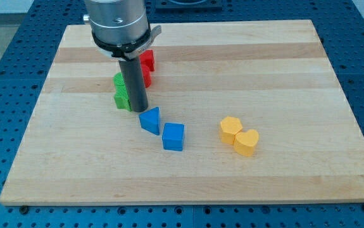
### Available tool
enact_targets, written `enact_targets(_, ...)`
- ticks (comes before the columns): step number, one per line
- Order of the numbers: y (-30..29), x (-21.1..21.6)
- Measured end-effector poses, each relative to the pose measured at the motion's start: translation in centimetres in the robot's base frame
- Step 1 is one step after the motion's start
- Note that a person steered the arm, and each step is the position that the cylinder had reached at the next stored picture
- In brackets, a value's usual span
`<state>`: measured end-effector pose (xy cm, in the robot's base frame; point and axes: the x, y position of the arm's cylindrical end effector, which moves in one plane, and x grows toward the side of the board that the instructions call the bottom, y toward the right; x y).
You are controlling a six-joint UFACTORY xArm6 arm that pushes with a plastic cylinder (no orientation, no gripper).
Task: Move the blue triangle to the bottom of the green star
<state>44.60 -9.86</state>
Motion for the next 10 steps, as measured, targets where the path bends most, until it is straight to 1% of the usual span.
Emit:
enact_targets(2,-1.5,0.0)
enact_targets(3,1.0,0.0)
enact_targets(4,6.9,0.0)
enact_targets(5,8.8,2.5)
enact_targets(6,8.4,5.9)
enact_targets(7,6.2,6.5)
enact_targets(9,2.8,5.4)
enact_targets(10,2.7,5.1)
